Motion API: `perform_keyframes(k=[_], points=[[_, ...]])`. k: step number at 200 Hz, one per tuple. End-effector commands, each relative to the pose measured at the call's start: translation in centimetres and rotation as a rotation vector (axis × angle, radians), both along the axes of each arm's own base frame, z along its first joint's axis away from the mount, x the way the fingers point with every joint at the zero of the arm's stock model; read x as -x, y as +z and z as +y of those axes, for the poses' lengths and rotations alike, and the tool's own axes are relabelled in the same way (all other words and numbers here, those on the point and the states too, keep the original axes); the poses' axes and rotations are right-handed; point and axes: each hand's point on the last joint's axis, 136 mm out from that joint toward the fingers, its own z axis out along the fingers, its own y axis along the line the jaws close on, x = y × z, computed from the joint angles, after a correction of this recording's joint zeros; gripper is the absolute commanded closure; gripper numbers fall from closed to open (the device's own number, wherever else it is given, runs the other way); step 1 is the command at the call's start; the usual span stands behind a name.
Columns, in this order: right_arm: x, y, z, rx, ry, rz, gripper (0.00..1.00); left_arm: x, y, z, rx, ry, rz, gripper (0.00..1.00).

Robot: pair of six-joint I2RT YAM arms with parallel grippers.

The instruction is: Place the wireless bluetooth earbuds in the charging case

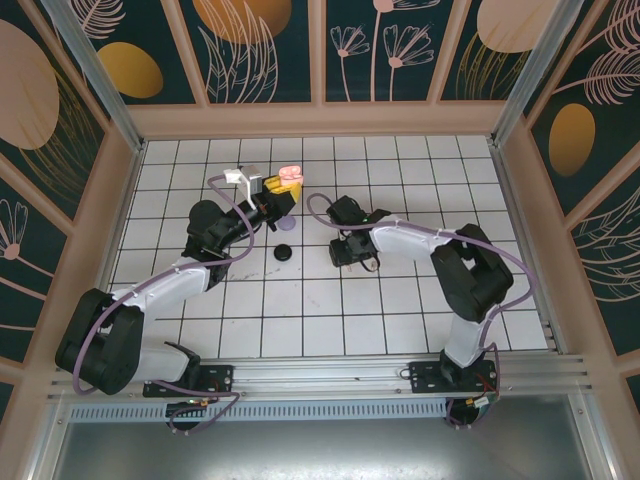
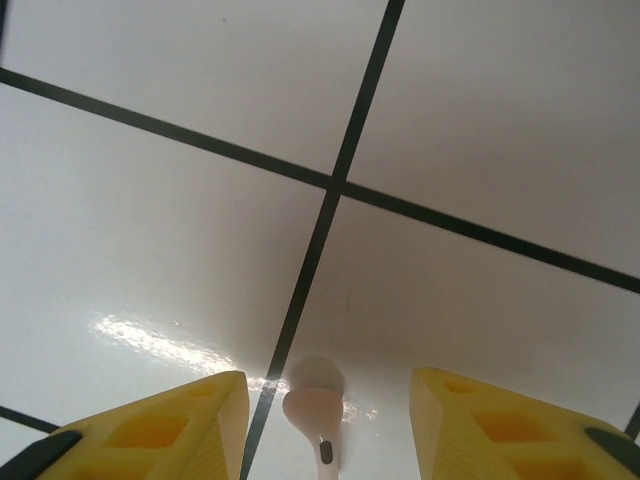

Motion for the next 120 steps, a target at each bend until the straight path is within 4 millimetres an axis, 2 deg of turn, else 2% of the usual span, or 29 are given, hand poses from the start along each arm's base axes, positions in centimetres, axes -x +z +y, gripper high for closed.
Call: perform_keyframes(k=[1, 120], points=[[0.2, -0.3, -0.1, 0.051, -0.008, 0.007, 0.54, 0.7, 1.4, 0.1, 0.026, -0.016, -0.037, 1.0], [0.7, -1.7, 0.2, 0.067, 0.007, 0.032, 0.65, 0.8, 1.5, 0.1, 0.022, -0.016, -0.037, 1.0]])
